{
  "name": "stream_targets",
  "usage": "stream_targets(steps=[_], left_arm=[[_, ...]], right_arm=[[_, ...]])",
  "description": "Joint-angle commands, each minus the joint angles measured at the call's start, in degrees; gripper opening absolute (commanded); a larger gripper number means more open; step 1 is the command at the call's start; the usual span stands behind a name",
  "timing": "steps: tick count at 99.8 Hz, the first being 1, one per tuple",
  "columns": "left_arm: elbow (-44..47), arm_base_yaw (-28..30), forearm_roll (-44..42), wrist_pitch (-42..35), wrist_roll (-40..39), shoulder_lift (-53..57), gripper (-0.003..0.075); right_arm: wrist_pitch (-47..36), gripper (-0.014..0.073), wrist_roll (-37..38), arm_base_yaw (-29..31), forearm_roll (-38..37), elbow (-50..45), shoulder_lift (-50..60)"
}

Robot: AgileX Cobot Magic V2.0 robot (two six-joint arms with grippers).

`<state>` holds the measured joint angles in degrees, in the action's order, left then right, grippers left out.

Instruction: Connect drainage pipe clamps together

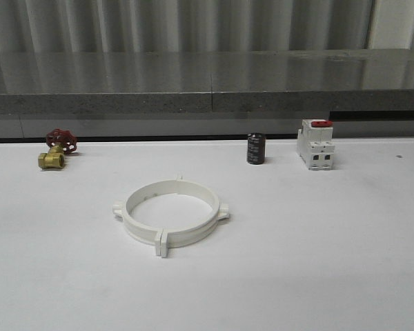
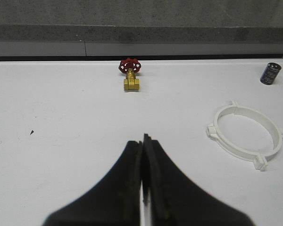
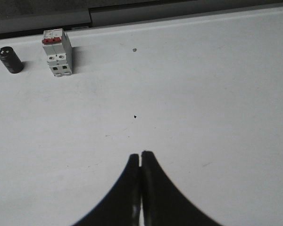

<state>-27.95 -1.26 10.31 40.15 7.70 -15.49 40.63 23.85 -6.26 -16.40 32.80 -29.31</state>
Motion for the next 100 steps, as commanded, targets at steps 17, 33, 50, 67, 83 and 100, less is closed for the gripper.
stream_targets(steps=[17,33,50,67,83,100], left_arm=[[-1.4,0.0,1.1,-3.8,0.1,-0.4,-0.0021],[-1.4,0.0,1.1,-3.8,0.1,-0.4,-0.0021],[-1.4,0.0,1.1,-3.8,0.1,-0.4,-0.0021],[-1.4,0.0,1.1,-3.8,0.1,-0.4,-0.0021],[-1.4,0.0,1.1,-3.8,0.1,-0.4,-0.0021],[-1.4,0.0,1.1,-3.8,0.1,-0.4,-0.0021]], right_arm=[[-17.9,-0.0068,-3.6,0.4,-0.4,-5.8,4.0],[-25.2,-0.0068,-8.7,0.4,4.6,-11.7,10.4],[-26.4,-0.0068,-17.6,1.1,11.3,-16.8,18.3],[-27.2,-0.0068,-19.5,4.2,13.3,-21.4,25.3],[-30.4,-0.0068,-19.5,6.8,14.8,-25.7,30.7],[-37.0,-0.0068,-19.4,6.9,15.3,-30.7,31.0]])
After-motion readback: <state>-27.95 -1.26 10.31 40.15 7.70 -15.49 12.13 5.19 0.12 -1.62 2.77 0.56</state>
